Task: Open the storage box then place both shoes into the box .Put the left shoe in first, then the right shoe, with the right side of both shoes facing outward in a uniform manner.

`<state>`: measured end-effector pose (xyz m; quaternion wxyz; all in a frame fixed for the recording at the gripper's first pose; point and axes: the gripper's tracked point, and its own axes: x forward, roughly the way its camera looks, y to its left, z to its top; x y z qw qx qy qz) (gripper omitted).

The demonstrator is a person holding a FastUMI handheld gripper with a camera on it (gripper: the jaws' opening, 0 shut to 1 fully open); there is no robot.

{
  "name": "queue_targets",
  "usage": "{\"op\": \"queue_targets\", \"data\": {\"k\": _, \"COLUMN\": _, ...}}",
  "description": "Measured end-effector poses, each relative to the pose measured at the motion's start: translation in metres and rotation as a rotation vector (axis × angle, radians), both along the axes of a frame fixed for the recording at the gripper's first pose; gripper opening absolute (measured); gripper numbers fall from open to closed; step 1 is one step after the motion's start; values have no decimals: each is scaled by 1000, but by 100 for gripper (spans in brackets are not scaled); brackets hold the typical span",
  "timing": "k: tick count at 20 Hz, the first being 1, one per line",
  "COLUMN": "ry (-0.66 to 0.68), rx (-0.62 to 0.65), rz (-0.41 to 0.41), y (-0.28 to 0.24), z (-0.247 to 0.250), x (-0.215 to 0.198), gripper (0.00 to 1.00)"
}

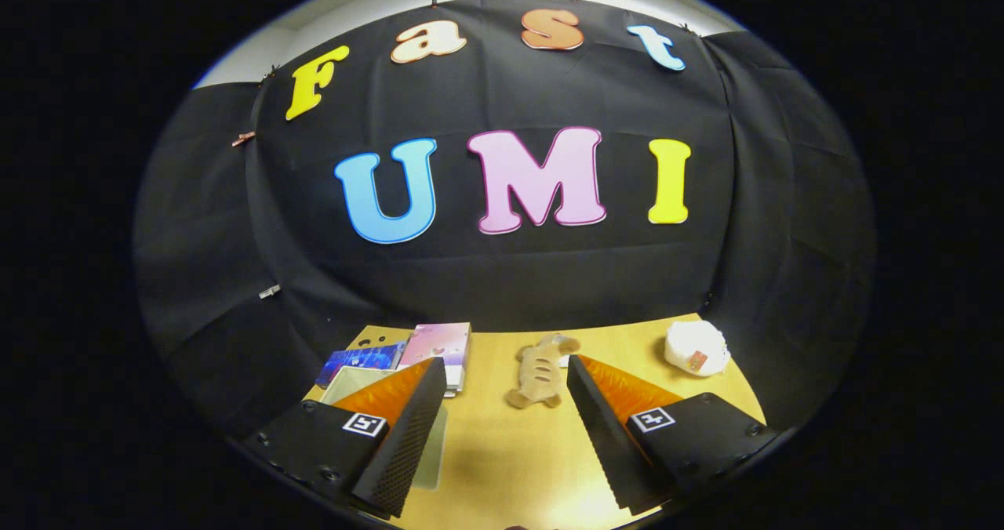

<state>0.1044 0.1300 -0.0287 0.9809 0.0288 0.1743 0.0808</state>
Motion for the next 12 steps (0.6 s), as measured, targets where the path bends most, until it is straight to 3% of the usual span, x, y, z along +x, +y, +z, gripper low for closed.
{"op": "queue_targets", "data": {"k": 7, "ry": -143, "rx": -24, "rz": -8, "y": -90, "z": 31, "x": -4, "gripper": 96}}
{"op": "queue_targets", "data": {"k": 12, "ry": -148, "rx": -37, "rz": 40, "y": -110, "z": 16, "x": -8, "gripper": 96}}
